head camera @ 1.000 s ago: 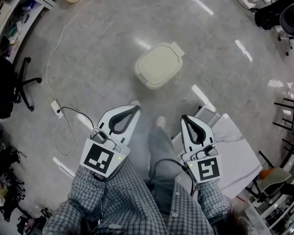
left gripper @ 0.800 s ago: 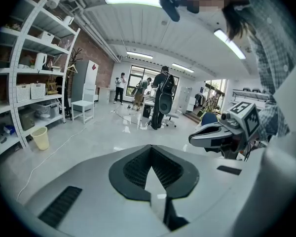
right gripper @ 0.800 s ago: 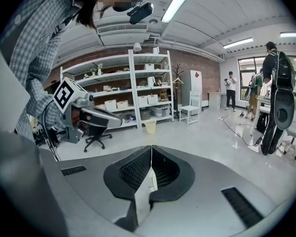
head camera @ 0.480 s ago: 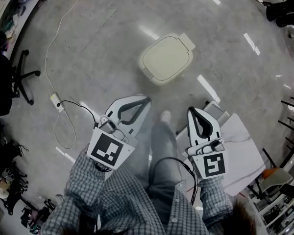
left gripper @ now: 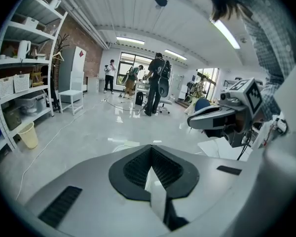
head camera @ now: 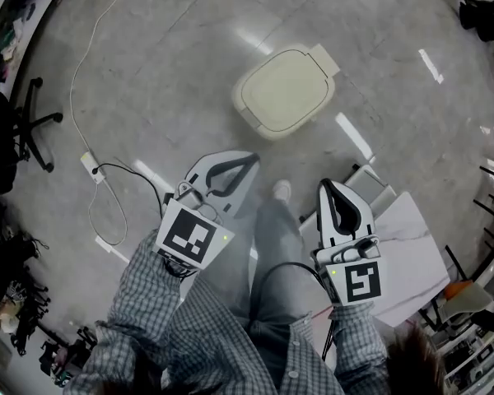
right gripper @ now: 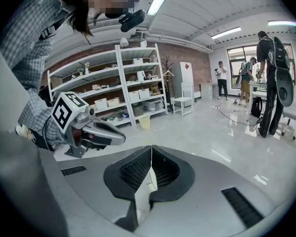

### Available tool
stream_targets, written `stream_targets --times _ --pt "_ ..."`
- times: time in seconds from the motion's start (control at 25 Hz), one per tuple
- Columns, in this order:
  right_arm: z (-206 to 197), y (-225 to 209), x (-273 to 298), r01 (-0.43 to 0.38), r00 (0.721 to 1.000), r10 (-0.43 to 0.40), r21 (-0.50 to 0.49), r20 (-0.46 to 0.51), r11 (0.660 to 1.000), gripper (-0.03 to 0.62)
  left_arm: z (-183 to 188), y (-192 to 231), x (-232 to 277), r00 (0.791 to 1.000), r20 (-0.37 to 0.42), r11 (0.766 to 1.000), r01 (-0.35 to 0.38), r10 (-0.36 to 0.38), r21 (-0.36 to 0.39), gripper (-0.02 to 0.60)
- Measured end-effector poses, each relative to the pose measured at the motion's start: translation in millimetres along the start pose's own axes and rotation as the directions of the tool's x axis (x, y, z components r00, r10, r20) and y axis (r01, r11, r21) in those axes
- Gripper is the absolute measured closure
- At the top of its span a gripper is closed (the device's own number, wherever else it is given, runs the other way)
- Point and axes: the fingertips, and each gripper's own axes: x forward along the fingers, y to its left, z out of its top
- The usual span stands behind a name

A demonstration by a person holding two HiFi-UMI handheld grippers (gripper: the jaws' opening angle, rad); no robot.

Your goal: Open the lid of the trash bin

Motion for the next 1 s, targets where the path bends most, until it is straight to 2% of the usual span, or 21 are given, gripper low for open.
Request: stream_targets --times 0.52,0.84,1.0 --pt "-29 -3 8 0.037 0.998 -0.035 0.041 -0.051 0.998 0.574 -77 24 39 0.988 -0.151 0.999 0.018 -0.014 0.03 0.577" --pt "-33 0 14 0.036 0.998 -0.034 0.038 -0.056 0.999 0.573 -111 45 67 0.978 -0.21 1.0 0.013 -0.006 0.028 0.577" --pt "-44 -4 15 0.051 0.996 -0.045 0.071 -0.082 0.996 0.572 -125 58 83 0.975 -0.223 1.0 -0.005 0.008 0.014 0.577"
